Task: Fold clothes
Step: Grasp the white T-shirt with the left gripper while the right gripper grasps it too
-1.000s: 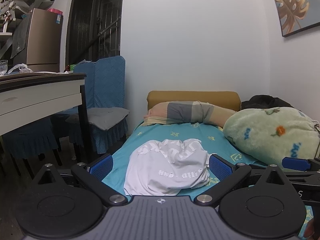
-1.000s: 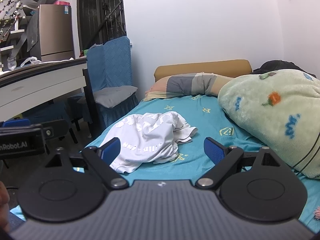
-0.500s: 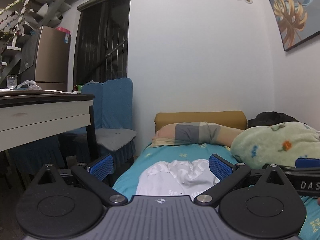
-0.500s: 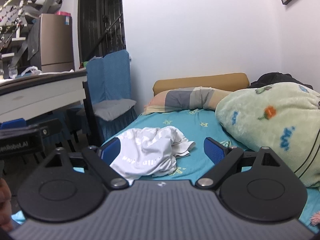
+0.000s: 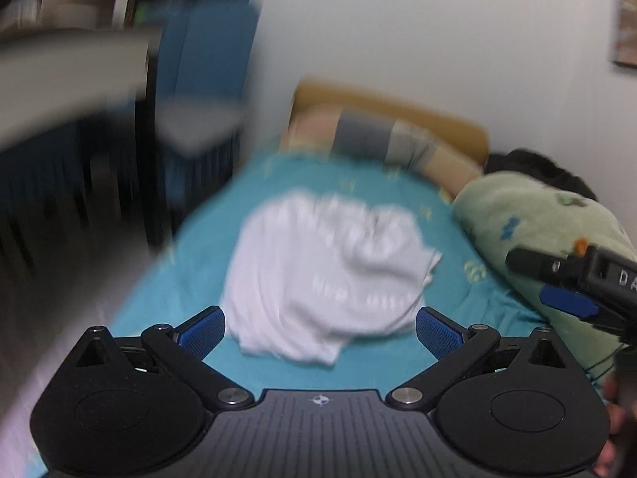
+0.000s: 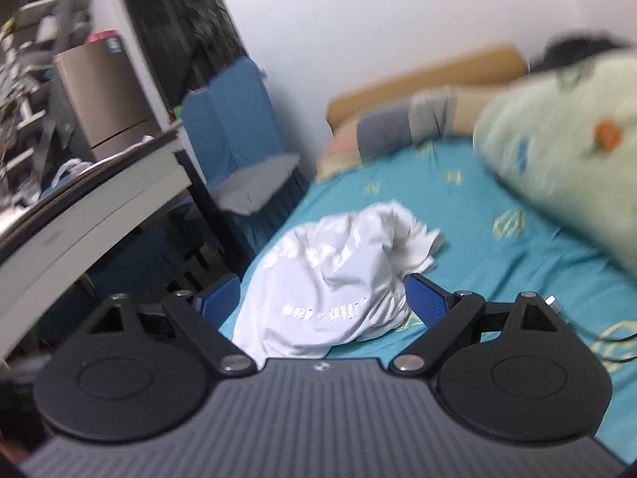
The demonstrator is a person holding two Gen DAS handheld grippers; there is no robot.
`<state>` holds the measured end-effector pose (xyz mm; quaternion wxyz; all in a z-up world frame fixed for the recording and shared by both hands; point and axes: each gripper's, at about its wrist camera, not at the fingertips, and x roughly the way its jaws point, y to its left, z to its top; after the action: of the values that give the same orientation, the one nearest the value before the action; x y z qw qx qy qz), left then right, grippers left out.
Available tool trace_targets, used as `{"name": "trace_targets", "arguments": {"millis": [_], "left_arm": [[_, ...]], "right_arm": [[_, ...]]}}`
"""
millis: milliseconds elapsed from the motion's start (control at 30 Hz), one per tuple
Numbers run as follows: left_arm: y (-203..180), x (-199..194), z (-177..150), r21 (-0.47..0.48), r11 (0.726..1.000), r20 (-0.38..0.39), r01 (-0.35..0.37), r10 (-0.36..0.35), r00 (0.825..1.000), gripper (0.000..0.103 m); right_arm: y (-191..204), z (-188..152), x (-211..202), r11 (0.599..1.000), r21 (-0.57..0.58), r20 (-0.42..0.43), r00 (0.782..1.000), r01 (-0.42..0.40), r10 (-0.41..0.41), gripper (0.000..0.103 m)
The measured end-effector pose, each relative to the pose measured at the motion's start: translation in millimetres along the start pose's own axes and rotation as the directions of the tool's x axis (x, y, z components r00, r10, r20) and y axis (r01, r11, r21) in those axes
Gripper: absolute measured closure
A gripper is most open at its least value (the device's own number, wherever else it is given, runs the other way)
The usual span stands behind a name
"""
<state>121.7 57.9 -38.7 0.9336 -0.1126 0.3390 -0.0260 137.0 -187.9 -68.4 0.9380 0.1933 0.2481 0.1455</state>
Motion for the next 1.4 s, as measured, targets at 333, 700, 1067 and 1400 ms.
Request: {"name": "trace_targets", "arguments": {"millis": [333, 700, 1067, 1400], "left_arm": [[71, 104, -31, -0.428, 0.879, -0.096, 0.209, -0.274, 0.957, 0.014], [87, 144, -38, -0.491, 0.84, -0.067, 0.232, -0.302, 0.951, 0.099], [68, 19, -2, -0.315, 0.82, 0.252, 0.477, -0.413, 0.875, 0.101], [29, -65, -21, -0.175, 0.814, 0.204, 0.555, -0.521, 0.829, 0.101]], "right_arm": [[-58, -45, 127, 0.982, 0.189, -0.165, 0.986, 0.022, 0.009, 0.012], [-63, -55, 153, 0.973, 0.229, -0.154, 0.986, -0.033, 0.07, 0.076], [-31, -5, 47, 0.981, 0.147, 0.09, 0.989, -0.131, 0.118, 0.092], [-30, -8, -55, 0.971, 0.197, 0.07, 0.99, -0.136, 0.125, 0.09]]}}
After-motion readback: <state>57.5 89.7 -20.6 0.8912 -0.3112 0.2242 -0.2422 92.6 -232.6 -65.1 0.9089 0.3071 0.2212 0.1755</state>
